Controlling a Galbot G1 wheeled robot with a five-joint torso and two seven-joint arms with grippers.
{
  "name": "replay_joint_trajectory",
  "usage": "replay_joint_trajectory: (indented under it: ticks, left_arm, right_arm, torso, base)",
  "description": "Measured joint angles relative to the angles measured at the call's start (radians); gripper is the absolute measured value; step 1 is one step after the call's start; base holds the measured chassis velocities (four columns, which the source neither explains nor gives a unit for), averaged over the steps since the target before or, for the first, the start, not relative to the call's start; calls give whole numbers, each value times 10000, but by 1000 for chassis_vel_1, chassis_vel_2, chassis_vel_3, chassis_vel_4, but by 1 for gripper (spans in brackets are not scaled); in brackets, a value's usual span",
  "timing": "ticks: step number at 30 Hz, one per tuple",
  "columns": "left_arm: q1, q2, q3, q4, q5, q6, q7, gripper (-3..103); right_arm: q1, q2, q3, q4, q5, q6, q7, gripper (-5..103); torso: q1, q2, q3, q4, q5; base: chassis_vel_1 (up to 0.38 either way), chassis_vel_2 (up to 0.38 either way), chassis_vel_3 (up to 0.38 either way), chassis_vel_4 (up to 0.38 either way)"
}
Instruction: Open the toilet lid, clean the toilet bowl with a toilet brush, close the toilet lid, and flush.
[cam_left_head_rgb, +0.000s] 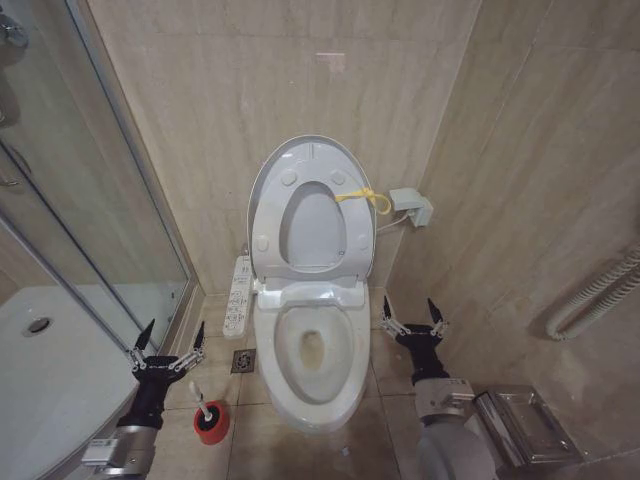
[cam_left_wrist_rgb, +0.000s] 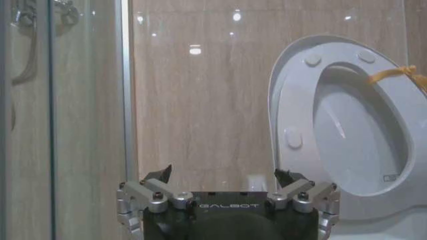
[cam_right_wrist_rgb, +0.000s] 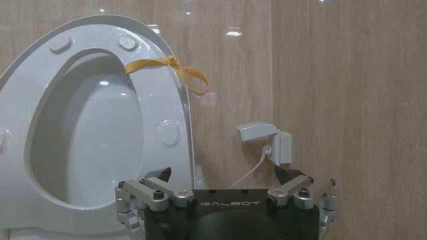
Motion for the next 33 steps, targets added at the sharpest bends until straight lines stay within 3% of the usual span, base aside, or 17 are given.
replay_joint_trajectory:
  ticks: [12,21,33]
  left_arm:
    - [462,-667,306,-352,-244,327,-1063,100]
    - [656,-792,424,-158,532,-174,-1103,100]
    - [687,-777,388,31,759,-606,-888,100]
  right_arm:
    - [0,0,0,0,0,0,0,100]
    - [0,0,0,0,0,0,0,100]
    - [0,0,0,0,0,0,0,100]
  torso:
    - [0,0,0,-1,0]
    - [0,0,0,-1,0]
    - [1,0,0,-2,0]
  base:
    - [0,0,0,0]
    - [0,0,0,0]
    - [0,0,0,0]
